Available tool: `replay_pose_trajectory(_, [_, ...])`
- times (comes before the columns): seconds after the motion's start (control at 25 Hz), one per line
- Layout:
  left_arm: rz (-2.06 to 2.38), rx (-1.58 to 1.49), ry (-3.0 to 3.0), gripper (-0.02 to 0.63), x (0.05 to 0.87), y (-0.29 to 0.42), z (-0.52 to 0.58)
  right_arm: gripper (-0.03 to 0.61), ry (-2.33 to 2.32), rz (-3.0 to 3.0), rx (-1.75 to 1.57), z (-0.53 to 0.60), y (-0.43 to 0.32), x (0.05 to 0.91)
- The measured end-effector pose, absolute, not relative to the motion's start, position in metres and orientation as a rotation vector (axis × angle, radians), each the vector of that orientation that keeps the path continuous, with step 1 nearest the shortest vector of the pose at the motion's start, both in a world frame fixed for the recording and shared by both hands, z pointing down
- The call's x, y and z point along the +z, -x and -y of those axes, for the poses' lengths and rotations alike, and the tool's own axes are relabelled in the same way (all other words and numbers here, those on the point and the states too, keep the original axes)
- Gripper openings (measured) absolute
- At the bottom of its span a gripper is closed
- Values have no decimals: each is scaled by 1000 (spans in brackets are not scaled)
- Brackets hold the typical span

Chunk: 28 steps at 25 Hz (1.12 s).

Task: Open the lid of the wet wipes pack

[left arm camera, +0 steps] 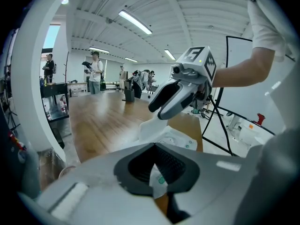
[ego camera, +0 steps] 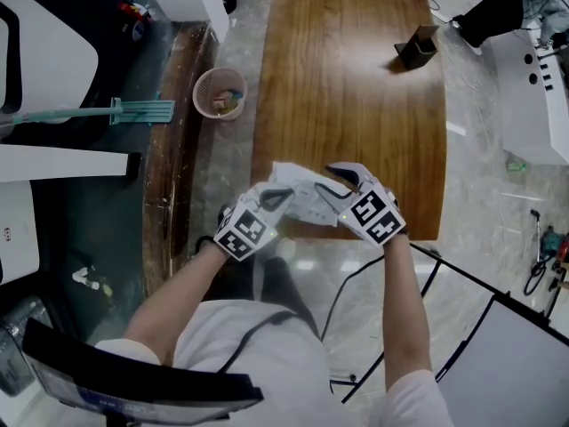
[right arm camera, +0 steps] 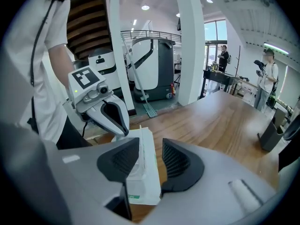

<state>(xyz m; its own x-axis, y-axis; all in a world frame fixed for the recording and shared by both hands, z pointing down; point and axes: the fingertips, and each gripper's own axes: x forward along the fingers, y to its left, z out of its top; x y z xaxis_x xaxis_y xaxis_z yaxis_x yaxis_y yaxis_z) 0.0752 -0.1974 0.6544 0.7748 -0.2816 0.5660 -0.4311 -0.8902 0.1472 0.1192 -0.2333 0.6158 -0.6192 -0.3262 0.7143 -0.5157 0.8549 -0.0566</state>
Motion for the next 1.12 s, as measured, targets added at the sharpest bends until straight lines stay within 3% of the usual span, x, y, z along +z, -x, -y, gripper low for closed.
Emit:
replay_pose_trajectory(0.56, [586,794,-2747,5,636,-78,218,117,-741,2270,348,265,-140,633])
replay_pose_trajectory(1.12, [618,793,-2750,5,628,-68,221,114,-787,2209,449,277,-151,676])
